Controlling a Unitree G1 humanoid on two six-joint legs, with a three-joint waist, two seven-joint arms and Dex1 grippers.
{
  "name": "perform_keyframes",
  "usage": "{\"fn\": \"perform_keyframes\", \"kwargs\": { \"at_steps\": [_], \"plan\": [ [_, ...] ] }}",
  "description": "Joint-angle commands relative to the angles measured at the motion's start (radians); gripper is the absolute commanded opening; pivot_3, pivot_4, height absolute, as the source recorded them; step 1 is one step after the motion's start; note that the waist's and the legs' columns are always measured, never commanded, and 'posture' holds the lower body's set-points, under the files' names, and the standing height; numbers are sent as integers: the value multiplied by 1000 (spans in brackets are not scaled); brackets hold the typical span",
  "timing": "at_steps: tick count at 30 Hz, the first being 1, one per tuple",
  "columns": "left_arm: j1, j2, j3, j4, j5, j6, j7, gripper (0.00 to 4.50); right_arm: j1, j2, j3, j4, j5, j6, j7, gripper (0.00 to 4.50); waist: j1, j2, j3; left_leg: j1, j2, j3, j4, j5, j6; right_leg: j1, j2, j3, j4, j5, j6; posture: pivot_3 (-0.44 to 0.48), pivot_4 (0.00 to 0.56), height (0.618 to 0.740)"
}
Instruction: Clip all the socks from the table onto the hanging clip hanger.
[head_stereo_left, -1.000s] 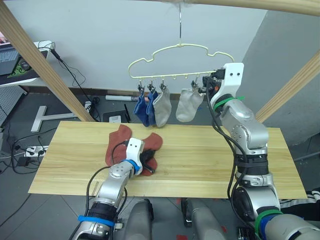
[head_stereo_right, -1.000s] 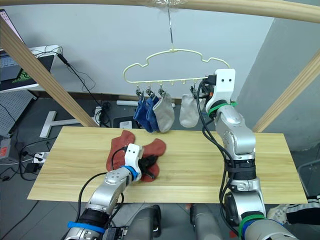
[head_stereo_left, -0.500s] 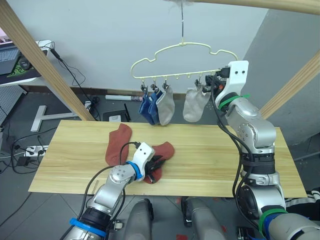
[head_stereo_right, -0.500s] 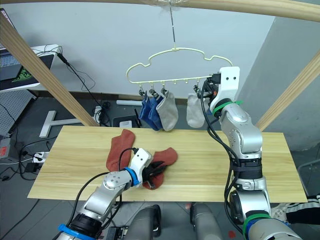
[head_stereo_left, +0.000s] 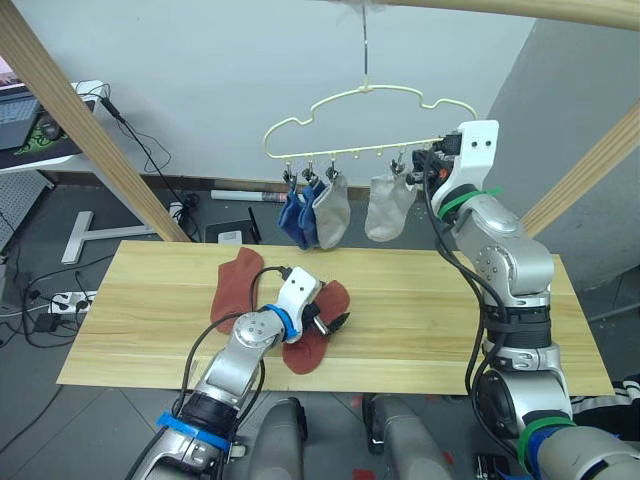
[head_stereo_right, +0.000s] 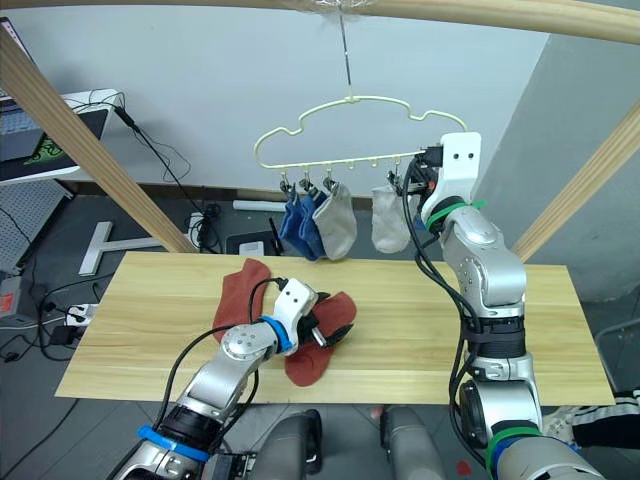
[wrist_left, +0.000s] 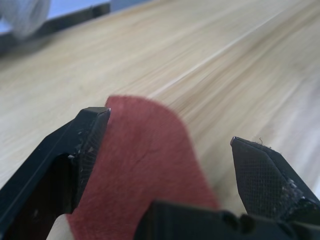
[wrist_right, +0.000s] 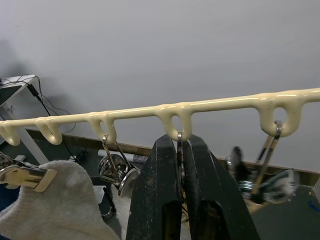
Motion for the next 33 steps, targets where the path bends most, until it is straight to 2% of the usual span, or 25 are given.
{"fn": "perform_keyframes", "kwargs": {
  "at_steps": [1,4,10,13,24,26,30,33],
  "plan": [
    [-26,-15,6,55,31,-6,52,4461,-2,-16,-27,-11,-3,4,-18,0,0,0,0,0,0,0,0,0,0,0,0,0,0,0,0,-98,286,740],
    [-44,-45,43,94,-15,75,46,4461,1,-15,-30,-15,1,10,-22,0,1,0,0,0,0,-1,0,0,0,0,0,-1,0,0,0,-98,286,740],
    [-58,-43,30,156,-12,74,12,4461,-1,-12,-36,-12,7,15,-33,0,0,0,0,0,0,-1,0,0,0,1,0,-1,0,0,0,-106,290,740],
    [-46,-46,23,157,-21,78,-15,3925,3,-14,-39,-18,9,21,-36,0,0,0,0,1,0,-1,0,0,0,2,0,-1,0,0,0,-106,290,740],
    [-17,-42,21,133,-21,42,-33,693,0,-21,-50,-14,11,29,-35,0,0,0,0,1,0,-1,1,0,0,3,0,-1,0,0,0,-114,293,740],
    [-18,-71,46,99,-68,6,-41,127,-11,-23,-54,-10,20,39,-28,0,0,0,0,1,0,-1,1,0,0,3,0,-1,0,0,0,-114,293,740],
    [-33,-130,87,30,-142,6,-42,26,-50,-22,-90,5,74,96,-28,0,0,0,0,1,0,-1,1,0,0,2,0,-1,-1,0,0,-112,293,740],
    [-52,-160,94,-30,-176,13,-47,26,-104,-10,-167,25,150,193,-57,0,0,0,0,0,0,-1,1,0,0,2,0,-1,-1,0,0,-112,293,740]
  ]
}}
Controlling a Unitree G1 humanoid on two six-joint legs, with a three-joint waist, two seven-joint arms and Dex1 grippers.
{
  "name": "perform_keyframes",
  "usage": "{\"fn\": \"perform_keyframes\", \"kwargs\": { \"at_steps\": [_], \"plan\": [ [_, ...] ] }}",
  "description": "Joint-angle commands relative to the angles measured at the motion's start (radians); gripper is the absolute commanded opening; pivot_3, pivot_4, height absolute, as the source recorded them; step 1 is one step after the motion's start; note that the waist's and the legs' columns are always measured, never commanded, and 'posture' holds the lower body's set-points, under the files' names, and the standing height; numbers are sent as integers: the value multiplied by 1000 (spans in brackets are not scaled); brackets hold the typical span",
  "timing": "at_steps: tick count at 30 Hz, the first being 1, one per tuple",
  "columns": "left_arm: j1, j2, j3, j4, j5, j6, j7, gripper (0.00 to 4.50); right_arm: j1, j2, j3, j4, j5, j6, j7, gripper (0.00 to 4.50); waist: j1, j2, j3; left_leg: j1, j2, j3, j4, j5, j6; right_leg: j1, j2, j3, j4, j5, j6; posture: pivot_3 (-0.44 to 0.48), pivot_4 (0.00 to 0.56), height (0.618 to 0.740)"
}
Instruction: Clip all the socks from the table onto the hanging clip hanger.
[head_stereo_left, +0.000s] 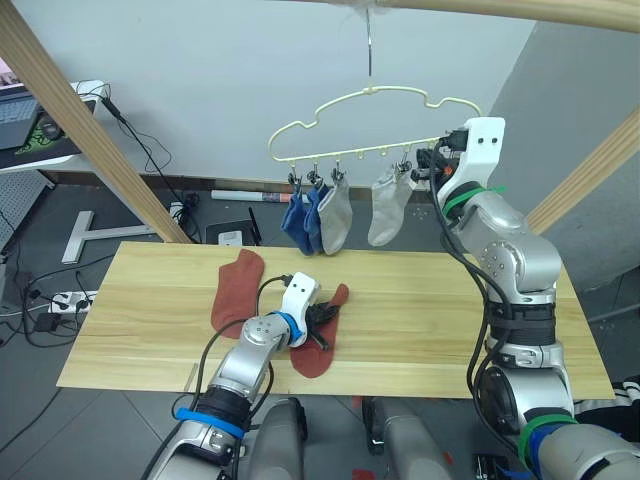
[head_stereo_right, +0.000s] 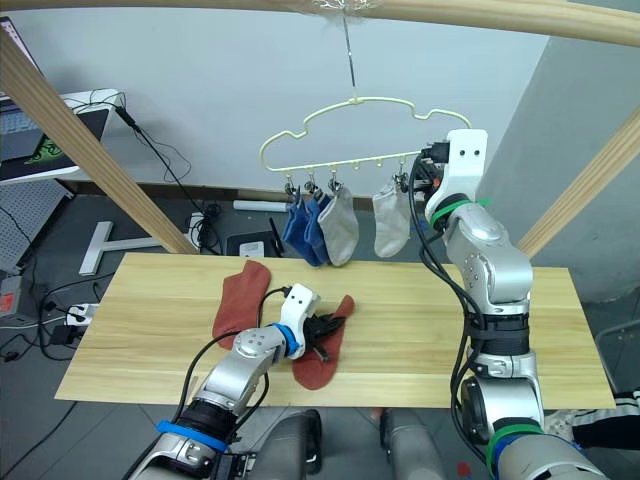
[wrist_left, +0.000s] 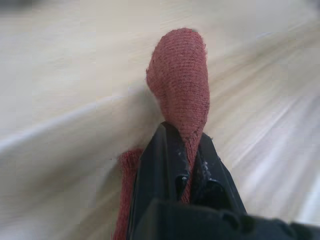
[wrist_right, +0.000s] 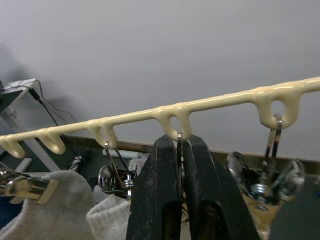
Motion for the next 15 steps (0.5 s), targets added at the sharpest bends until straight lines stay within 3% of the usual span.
{"fn": "perform_keyframes", "kwargs": {
  "at_steps": [1,6,15],
  "plan": [
    [-33,-27,7,-109,-44,-3,-9,26,-56,-6,-107,13,84,103,-38,0,0,0,0,0,0,0,0,0,0,0,0,0,0,0,0,-112,293,740],
    [-123,-66,-12,-174,-35,-30,16,26,-175,-7,-324,86,287,405,-117,0,0,0,0,0,0,-1,0,0,0,0,0,-1,0,0,0,-112,293,740],
    [-277,-135,-9,-117,-45,5,60,26,-244,-24,-410,119,386,552,-167,0,-2,0,0,-2,-1,-1,-1,0,0,0,0,0,-2,0,0,-123,294,740]
  ]
}}
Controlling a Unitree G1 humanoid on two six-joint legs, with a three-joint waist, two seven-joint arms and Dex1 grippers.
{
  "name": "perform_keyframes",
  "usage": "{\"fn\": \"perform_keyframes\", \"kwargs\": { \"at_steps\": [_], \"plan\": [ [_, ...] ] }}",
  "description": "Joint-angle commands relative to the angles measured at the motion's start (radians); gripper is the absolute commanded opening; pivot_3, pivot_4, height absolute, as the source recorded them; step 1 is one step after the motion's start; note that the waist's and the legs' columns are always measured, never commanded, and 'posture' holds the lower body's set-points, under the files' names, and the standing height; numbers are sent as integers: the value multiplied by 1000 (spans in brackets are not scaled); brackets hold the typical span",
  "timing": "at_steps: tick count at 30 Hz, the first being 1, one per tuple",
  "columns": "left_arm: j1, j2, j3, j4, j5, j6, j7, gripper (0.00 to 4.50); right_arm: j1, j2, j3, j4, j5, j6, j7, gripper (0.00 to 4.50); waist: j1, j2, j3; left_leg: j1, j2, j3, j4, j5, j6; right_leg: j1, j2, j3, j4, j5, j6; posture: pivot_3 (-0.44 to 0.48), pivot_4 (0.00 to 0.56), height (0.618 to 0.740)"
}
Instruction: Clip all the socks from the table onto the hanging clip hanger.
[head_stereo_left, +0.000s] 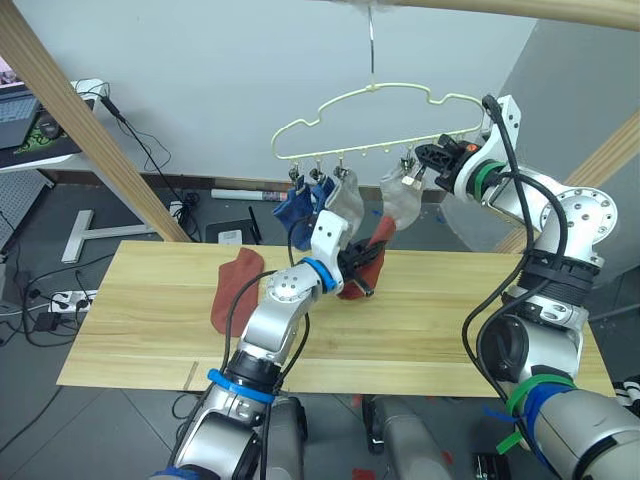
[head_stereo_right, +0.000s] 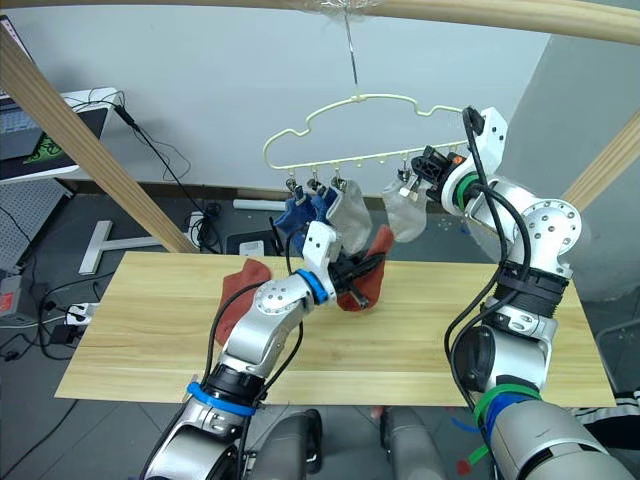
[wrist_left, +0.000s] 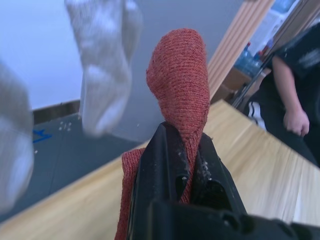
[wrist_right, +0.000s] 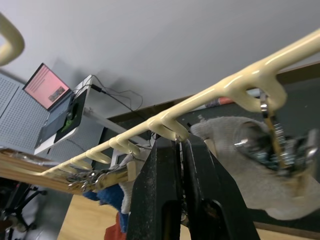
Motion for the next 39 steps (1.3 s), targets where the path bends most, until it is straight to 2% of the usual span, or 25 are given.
{"fn": "perform_keyframes", "kwargs": {
  "at_steps": [1,14,35,38,39],
  "plan": [
    [-58,-27,-10,13,-2,-15,8,26,-27,-13,-48,-9,35,41,-34,0,-1,0,0,0,0,0,0,0,0,0,0,0,0,0,0,-123,294,740],
    [-140,-48,7,67,-16,-27,12,26,-19,6,-65,-58,86,107,-82,0,-18,0,0,-1,0,-1,0,0,0,0,1,0,0,0,0,-130,288,740],
    [-199,-26,12,103,6,-23,14,26,-6,-25,-27,-66,101,113,-51,0,-20,0,0,-2,0,0,-1,0,0,-2,2,0,0,0,0,-129,284,740],
    [-207,-25,13,92,1,-14,10,0,-10,-21,-41,-61,121,116,-40,789,-20,0,0,-4,0,0,-1,0,0,-4,2,0,0,0,0,-126,283,740],
    [-209,-25,14,93,0,-13,9,0,-11,-21,-42,-58,124,116,-35,1224,-21,0,0,-5,0,0,-1,0,0,-5,2,0,0,0,0,-125,285,740]
  ]
}}
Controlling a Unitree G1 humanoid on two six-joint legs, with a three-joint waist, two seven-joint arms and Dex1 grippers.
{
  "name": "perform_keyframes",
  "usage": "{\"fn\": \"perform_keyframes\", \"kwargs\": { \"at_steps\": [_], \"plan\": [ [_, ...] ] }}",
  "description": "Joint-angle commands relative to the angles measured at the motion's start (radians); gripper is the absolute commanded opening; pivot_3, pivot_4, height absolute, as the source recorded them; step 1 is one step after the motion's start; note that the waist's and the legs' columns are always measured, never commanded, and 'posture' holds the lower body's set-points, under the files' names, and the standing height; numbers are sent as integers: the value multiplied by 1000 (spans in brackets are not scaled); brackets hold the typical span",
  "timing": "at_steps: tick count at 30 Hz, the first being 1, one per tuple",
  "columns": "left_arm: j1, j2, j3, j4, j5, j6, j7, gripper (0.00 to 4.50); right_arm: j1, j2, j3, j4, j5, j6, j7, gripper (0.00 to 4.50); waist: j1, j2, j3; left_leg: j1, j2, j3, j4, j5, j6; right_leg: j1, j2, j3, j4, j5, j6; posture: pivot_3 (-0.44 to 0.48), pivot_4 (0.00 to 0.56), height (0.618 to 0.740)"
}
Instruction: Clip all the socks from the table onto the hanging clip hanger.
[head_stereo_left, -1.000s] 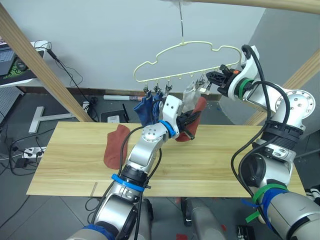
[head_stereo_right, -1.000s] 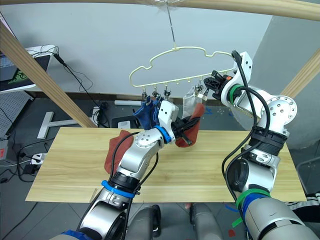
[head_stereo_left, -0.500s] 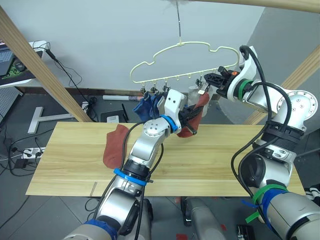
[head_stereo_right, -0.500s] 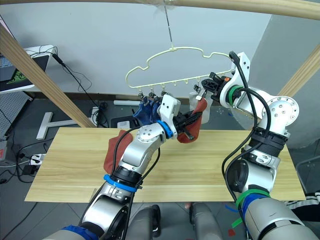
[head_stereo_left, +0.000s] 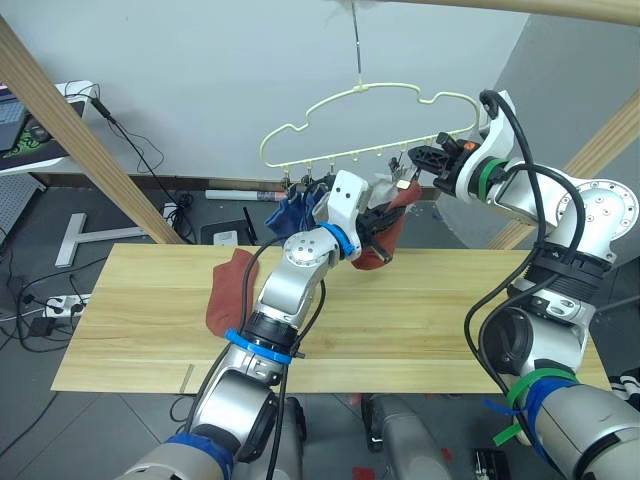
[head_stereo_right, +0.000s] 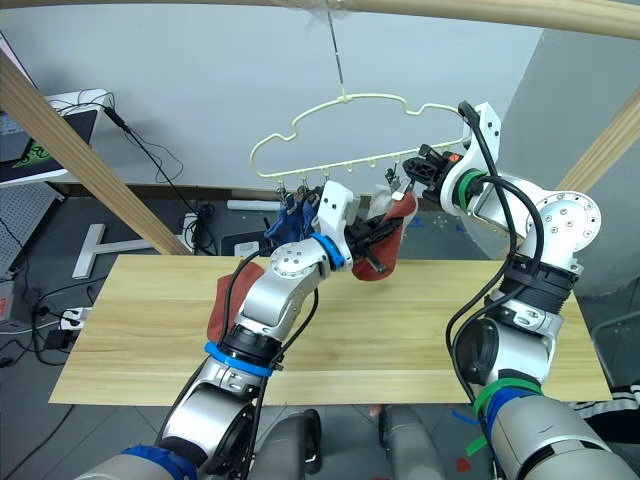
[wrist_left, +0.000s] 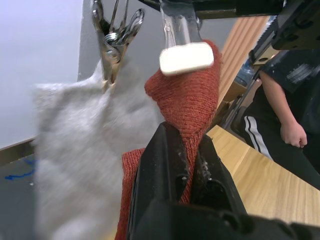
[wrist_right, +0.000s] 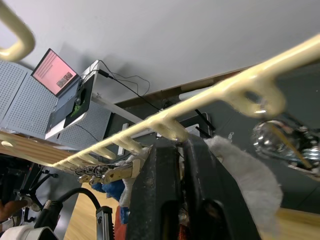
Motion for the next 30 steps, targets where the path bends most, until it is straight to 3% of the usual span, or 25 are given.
{"fn": "perform_keyframes", "kwargs": {
  "at_steps": [1,9,17,18,20,26,30],
  "plan": [
    [-27,-5,-4,-24,-4,0,-4,0,-1,-15,-18,-22,30,-1,22,1590,-1,0,0,0,0,0,0,0,0,0,0,0,0,0,0,-125,285,740],
    [-27,-10,-7,-27,-7,5,-5,0,-11,-20,-44,-20,54,5,35,4467,-3,0,0,-1,0,0,0,0,0,-1,1,0,0,0,0,-126,283,740],
    [-8,-45,-3,8,-37,15,-25,0,-10,-50,-167,-89,133,110,-11,4467,-2,0,0,-2,0,0,0,0,0,-1,0,0,-1,0,0,-128,282,740],
    [-5,-51,4,15,-49,17,-32,426,3,-50,-178,-122,139,126,-17,4500,-2,0,0,-2,0,0,0,0,0,-1,0,0,-1,0,0,-128,282,740],
    [-3,-57,11,25,-62,18,-45,824,31,-51,-173,-182,140,135,-23,4500,-3,0,0,-2,0,0,0,0,0,-1,0,0,-1,0,0,-139,286,740],
    [12,-45,12,67,-57,-14,-57,2604,147,20,-139,-366,116,76,-83,4500,-13,0,0,-2,0,-1,0,0,0,-1,2,-1,0,0,0,-144,284,740],
    [43,-14,15,51,-59,2,-80,3883,317,18,28,-540,57,-42,-47,4500,-27,0,0,-2,0,-2,1,0,0,-1,2,-1,0,0,0,-142,287,740]
  ]
}}
